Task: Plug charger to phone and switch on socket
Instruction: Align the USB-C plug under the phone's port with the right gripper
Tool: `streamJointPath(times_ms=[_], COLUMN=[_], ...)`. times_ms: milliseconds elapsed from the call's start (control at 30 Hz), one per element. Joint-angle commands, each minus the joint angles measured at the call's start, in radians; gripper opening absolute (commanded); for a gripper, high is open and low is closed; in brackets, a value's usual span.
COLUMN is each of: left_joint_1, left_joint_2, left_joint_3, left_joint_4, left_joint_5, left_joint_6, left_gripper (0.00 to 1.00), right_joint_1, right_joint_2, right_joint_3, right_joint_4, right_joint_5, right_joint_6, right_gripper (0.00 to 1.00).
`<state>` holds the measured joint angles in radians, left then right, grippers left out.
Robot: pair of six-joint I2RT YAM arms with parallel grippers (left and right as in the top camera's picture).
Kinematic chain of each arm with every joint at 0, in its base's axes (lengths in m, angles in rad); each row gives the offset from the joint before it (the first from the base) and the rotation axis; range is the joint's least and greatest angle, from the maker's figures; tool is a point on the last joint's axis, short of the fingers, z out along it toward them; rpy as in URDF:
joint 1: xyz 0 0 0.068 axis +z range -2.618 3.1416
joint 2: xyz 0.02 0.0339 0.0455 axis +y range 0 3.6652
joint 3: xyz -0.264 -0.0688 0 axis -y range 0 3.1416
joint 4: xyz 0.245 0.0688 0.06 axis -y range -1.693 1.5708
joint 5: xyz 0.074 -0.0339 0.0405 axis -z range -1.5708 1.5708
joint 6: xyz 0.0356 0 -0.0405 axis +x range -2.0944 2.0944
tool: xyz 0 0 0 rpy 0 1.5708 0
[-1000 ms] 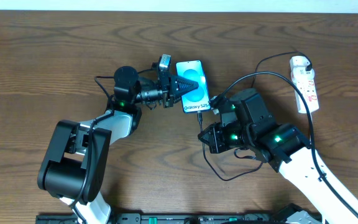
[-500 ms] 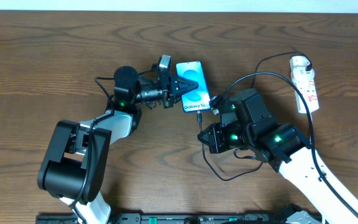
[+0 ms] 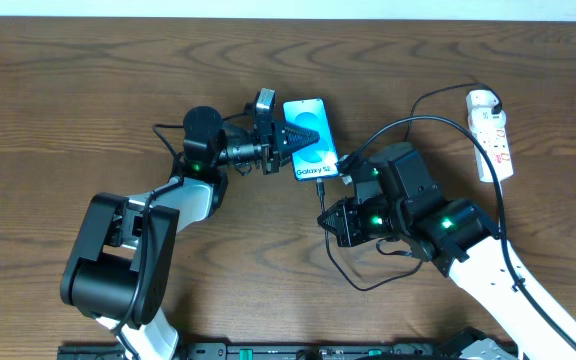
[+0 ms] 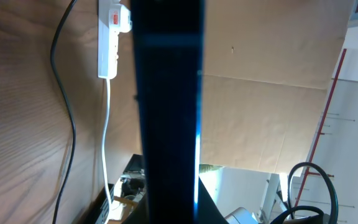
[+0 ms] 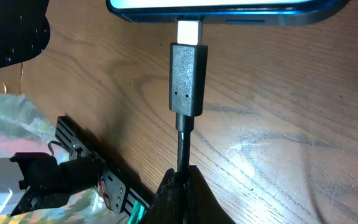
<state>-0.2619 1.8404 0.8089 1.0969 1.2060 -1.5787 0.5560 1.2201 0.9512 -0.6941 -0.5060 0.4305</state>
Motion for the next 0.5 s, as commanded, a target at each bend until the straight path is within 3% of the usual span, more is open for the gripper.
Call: streamJointPath(times_ms=[0, 467], left_joint_1=[0.003, 0.003], left_joint_2=[-0.013, -0.013], left_joint_3=[0.027, 0.027], left_joint_4=[0.012, 0.012], left_joint_5=[0.013, 0.013], left_joint_6=[-0.010, -0.035], left_gripper=[0.07, 0.07], right_joint_1=[0.009, 0.009], right_joint_2=[0.005, 0.005], right_joint_3=[-0.005, -0.005], right_joint_4=[-0.002, -0.001], right_joint_5=[-0.021, -0.024], right_joint_6=[0.011, 0.011], right_gripper=[0.01, 0.01])
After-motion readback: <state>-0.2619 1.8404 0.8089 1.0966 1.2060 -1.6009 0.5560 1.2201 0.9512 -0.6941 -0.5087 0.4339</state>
